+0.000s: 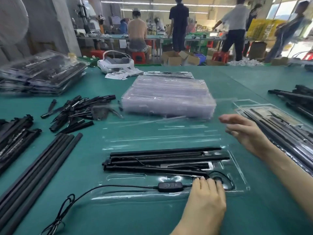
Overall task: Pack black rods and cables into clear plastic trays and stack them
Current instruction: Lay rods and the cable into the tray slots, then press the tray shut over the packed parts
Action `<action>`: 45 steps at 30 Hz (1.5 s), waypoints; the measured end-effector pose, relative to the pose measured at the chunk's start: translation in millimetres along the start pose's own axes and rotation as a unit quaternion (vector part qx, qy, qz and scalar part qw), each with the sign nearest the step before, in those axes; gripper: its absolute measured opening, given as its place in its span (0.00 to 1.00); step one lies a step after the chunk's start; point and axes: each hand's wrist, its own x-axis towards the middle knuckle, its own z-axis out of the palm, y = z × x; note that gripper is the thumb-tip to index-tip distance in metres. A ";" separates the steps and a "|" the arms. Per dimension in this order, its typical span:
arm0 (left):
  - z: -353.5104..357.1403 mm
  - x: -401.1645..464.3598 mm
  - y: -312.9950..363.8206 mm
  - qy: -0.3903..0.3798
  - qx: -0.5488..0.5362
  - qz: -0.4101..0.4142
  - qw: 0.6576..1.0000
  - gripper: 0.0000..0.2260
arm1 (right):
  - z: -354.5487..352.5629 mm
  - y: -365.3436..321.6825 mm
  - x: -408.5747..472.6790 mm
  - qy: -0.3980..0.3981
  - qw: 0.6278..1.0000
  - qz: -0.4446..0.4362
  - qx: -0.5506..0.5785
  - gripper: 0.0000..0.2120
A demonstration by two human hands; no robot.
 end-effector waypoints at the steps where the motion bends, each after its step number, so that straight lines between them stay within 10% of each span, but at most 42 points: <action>1: -1.3 -1.1 -3.3 0.006 0.023 -0.010 1.000 0.31 | -7.4 0.0 -7.4 -0.037 0.999 -0.015 0.024 0.14; 4: -7.4 0.8 -4.9 0.024 0.028 -0.012 0.999 0.24 | -19.5 -5.3 -23.8 -0.145 0.987 0.025 0.071 0.19; 8: -6.9 0.8 -6.0 -0.019 -0.012 0.017 1.000 0.17 | -9.6 -12.4 -29.7 -0.200 0.946 0.094 -0.237 0.37; 12: -15.5 -9.7 -14.2 -0.086 -0.072 0.049 0.992 0.17 | 23.6 -11.7 -46.2 -0.261 0.735 -0.061 -0.623 0.29; 15: -21.3 -18.2 -34.0 -0.062 -0.172 0.096 0.978 0.25 | 43.0 6.2 -63.8 -0.238 0.673 -0.062 -0.698 0.36; 20: -43.3 -30.9 -110.5 0.122 -0.530 0.064 0.837 0.09 | 38.8 21.0 -74.2 -0.205 0.702 -0.041 -0.681 0.31; 23: -36.8 -28.0 -163.9 0.190 -0.374 -0.089 0.903 0.17 | 36.8 27.1 -78.6 -0.200 0.693 -0.042 -0.691 0.28; 26: -7.0 -26.8 -182.6 -0.057 -0.150 -0.152 0.975 0.27 | 36.1 30.1 -81.0 -0.200 0.706 -0.044 -0.678 0.27; 45: 15.2 -23.0 -154.1 -0.133 -0.179 -0.028 0.974 0.24 | 70.2 40.1 -64.7 -0.201 0.711 -0.018 -0.673 0.28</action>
